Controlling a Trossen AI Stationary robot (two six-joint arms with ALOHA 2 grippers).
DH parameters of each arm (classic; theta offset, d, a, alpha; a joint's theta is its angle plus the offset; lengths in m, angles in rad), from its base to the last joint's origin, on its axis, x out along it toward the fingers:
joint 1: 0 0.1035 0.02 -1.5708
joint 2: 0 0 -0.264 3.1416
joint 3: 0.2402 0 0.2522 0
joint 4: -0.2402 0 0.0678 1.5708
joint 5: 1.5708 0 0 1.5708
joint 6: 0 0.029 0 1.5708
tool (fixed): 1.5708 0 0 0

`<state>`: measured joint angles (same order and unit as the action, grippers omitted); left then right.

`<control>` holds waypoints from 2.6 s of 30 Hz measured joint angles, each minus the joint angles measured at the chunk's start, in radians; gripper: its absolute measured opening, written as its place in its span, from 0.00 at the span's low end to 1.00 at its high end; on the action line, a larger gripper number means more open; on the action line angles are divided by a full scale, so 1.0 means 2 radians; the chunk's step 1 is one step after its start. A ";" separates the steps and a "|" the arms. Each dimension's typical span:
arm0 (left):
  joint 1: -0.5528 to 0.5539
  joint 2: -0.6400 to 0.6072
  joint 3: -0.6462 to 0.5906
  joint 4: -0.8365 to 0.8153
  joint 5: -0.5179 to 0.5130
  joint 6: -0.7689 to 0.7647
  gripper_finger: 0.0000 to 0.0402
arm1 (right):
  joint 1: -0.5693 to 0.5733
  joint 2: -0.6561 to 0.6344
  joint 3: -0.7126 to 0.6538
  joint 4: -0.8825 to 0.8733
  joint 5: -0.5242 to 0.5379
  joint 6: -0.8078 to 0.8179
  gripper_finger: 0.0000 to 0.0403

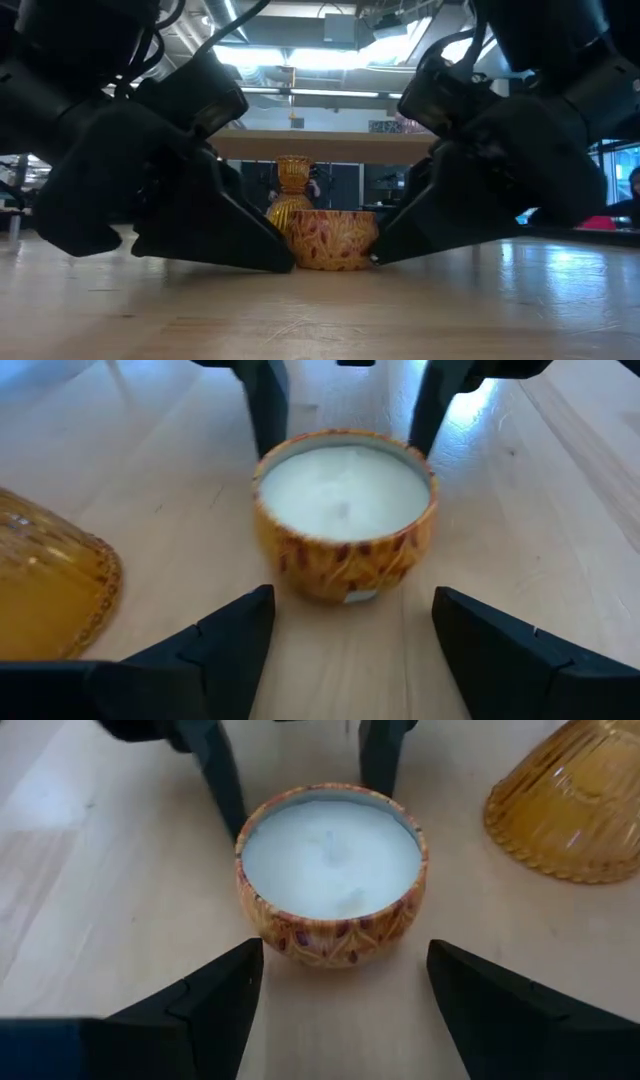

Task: Pick & Place candle stick holders
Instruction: Adjust the yellow glass candle holder on the table

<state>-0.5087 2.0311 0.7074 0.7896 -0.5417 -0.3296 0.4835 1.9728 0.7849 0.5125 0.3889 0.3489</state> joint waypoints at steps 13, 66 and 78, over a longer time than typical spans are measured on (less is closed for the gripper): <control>0.000 0.000 0.001 0.000 0.001 0.008 0.67 | -0.002 0.000 0.000 0.013 -0.001 -0.008 0.63; 0.013 -0.001 0.001 -0.001 -0.011 -0.013 0.83 | -0.001 0.000 0.000 0.005 -0.012 -0.002 0.49; 0.013 0.000 0.001 0.004 -0.007 -0.021 0.83 | -0.001 0.000 0.000 0.005 -0.014 -0.002 0.49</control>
<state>-0.4818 2.0304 0.7101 0.7983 -0.5563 -0.3707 0.4809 1.9732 0.7845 0.5228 0.3618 0.3439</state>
